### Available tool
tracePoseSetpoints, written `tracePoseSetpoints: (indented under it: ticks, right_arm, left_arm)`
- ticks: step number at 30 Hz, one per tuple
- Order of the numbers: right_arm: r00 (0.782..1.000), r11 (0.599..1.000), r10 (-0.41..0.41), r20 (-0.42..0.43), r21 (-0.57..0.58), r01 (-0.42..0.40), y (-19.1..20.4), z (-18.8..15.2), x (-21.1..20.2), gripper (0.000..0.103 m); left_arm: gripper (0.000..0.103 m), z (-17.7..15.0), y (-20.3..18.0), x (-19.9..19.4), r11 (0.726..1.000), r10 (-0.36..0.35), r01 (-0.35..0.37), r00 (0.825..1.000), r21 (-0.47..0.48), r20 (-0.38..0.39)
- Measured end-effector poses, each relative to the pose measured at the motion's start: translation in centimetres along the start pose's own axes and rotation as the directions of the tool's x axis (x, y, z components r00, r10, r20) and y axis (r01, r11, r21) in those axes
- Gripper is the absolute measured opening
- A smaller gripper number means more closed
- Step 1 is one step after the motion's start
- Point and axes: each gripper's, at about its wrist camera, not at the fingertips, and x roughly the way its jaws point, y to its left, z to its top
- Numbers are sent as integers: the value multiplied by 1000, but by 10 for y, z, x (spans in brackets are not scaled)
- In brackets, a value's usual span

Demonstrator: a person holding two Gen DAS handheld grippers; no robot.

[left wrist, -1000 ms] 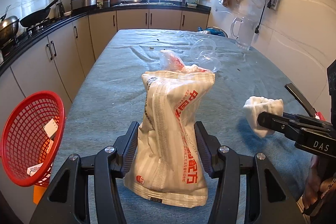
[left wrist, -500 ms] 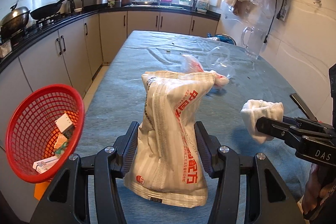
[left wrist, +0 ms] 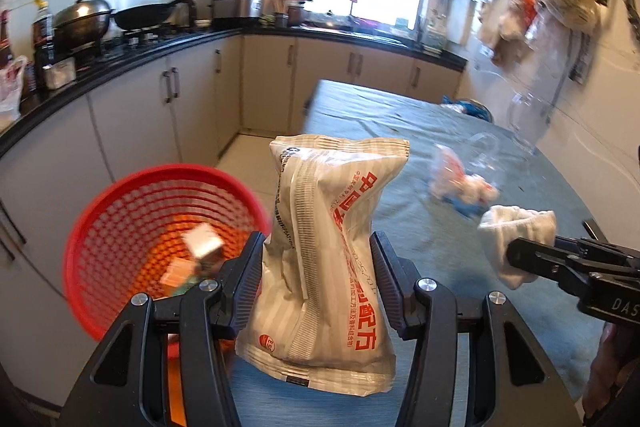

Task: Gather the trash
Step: 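Carry the paper bag and cloth over the red wastebasket and open both grippers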

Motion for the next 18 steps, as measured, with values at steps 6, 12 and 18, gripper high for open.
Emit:
tracePoseSetpoints:
  ticks: [6,12,18]
  right_arm:
    - [998,997,58,-12,-46,-59,34,16,15,44]
    - [988,987,146,-50,-61,-149,67,34,40,45]
    - [973,973,210,-97,-71,-218,95,47,72,46]
  left_arm:
    - [52,4,41,-9,995,77,-76,997,-58,27]
    - [52,6,88,-10,981,138,-135,990,-139,19]
    - [52,2,123,4,966,160,-163,987,-203,-30]
